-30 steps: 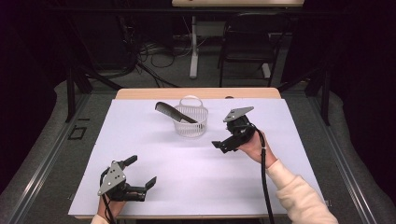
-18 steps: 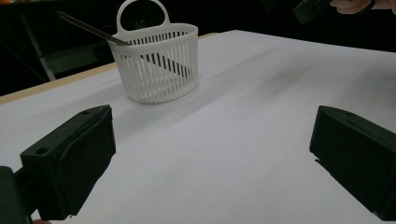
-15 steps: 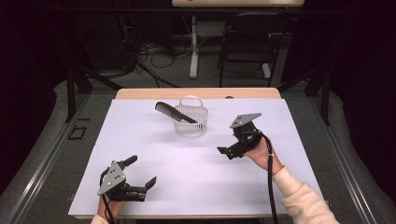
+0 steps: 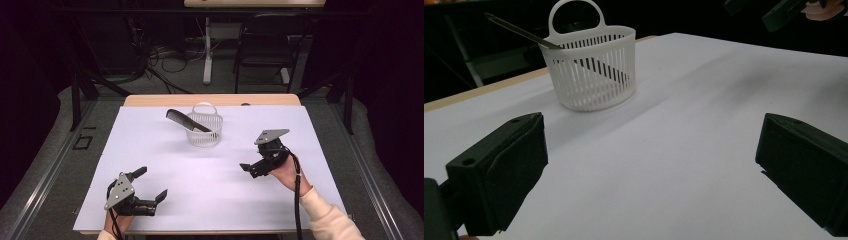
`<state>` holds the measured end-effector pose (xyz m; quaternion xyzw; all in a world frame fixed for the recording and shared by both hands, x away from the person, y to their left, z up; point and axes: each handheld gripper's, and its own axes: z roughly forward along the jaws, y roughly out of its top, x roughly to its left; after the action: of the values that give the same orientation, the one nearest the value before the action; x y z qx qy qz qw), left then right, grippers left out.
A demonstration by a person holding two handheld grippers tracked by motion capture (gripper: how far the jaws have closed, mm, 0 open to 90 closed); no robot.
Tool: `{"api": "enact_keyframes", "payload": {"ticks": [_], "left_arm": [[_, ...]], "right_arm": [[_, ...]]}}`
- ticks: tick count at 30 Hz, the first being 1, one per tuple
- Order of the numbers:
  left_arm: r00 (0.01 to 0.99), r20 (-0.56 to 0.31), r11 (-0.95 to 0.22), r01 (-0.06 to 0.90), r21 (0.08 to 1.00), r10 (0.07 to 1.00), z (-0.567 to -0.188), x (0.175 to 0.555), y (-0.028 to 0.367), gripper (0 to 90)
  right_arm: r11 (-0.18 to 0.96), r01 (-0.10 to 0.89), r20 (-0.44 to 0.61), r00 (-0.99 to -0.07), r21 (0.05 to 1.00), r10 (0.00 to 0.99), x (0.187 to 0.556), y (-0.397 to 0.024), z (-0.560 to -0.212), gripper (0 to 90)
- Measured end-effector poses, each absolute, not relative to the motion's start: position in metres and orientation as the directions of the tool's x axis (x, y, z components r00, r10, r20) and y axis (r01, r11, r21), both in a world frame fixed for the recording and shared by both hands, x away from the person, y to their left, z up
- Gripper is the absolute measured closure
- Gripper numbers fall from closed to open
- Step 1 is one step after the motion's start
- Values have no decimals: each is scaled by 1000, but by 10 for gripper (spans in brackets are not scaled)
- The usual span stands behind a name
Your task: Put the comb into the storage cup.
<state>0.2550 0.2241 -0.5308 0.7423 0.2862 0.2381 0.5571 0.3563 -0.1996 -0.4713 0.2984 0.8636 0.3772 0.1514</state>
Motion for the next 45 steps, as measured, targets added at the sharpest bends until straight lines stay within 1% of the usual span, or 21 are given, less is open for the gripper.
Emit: {"api": "enact_keyframes", "payload": {"ticks": [14, 20, 45], "left_arm": [[723, 33, -215, 162, 963, 690, -531, 255, 224, 3], [723, 32, -215, 162, 963, 691, -531, 255, 224, 3], [726, 32, -216, 163, 963, 687, -531, 255, 224, 3]], "right_arm": [[512, 402, -41, -756, 759, 653, 336, -217, -470, 0], [505, 414, -33, -748, 757, 662, 329, -223, -474, 0], [470, 409, -28, -731, 782, 682, 302, -243, -489, 0]]}}
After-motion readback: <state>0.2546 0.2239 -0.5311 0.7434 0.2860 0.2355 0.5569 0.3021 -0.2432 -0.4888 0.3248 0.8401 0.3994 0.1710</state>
